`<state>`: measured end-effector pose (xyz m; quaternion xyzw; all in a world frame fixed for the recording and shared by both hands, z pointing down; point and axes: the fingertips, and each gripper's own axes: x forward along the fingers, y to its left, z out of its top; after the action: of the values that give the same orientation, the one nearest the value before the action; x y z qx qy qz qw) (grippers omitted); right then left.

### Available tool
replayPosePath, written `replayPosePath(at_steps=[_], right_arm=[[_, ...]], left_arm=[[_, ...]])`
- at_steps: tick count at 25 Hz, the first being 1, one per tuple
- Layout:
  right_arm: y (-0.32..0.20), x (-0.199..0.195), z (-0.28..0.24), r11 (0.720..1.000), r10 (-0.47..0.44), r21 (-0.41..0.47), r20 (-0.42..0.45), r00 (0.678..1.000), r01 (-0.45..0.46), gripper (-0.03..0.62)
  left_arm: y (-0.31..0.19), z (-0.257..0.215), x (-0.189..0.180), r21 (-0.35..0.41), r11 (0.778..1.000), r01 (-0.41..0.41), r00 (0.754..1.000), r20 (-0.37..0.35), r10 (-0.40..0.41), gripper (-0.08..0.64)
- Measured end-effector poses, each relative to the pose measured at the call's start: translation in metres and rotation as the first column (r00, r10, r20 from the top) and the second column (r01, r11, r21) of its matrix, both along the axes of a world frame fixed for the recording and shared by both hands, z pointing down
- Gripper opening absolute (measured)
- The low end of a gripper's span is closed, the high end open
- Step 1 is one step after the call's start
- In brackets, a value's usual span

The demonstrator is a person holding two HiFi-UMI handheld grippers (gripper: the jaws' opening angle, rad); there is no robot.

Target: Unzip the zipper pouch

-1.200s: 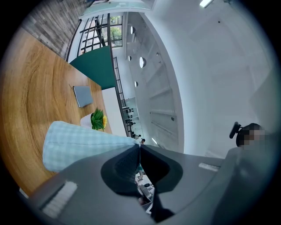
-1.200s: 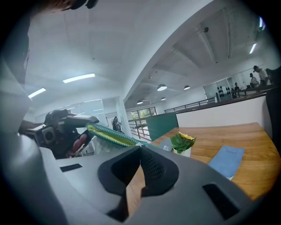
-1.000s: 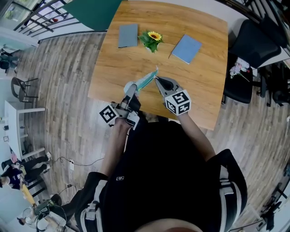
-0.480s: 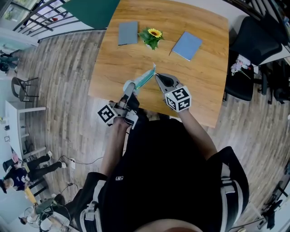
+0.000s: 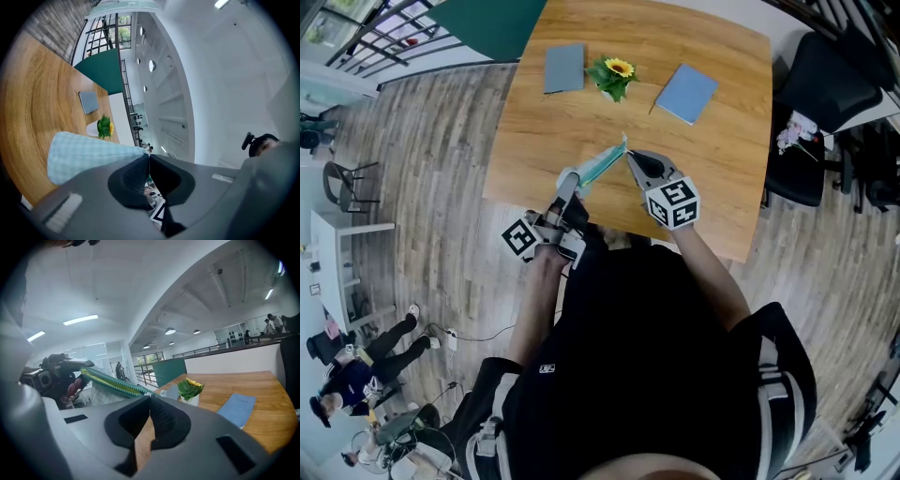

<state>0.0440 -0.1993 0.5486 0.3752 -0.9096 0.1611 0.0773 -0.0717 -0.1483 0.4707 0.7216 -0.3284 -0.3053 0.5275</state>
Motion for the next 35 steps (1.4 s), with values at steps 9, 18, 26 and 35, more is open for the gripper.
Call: replayPosePath(at_steps=[9,18,26,35], right_arm=[[-0.001,0.001,-0.001,1.000,0.017,-0.003,-0.002,1.000,-0.017,0.006],[-0.002,0.003,0.002,1.000,0.021,-0.004,-0.003,1.000,-0.021,0.006],[-0.003,0.003,0.006,1.000,0.027,-0.015,-0.003,1.000,-0.027,0.006],[-0.009,0.013,0.008,0.999,0.047,-0.015,-0.010,0.999,-0.047,0.006]], left_arm=[[0.004,-0.002,0.000,0.001,1.000,-0.010,1.000,-0.009,0.010,0.006],[0.005,-0.002,0.000,0.004,1.000,-0.009,1.000,-0.007,0.009,0.006],[0.007,0.000,0.002,0.004,1.000,-0.012,1.000,-0.007,0.012,0.006],[0.007,-0.001,0.001,0.004,1.000,-0.007,1.000,-0.013,0.007,0.006]])
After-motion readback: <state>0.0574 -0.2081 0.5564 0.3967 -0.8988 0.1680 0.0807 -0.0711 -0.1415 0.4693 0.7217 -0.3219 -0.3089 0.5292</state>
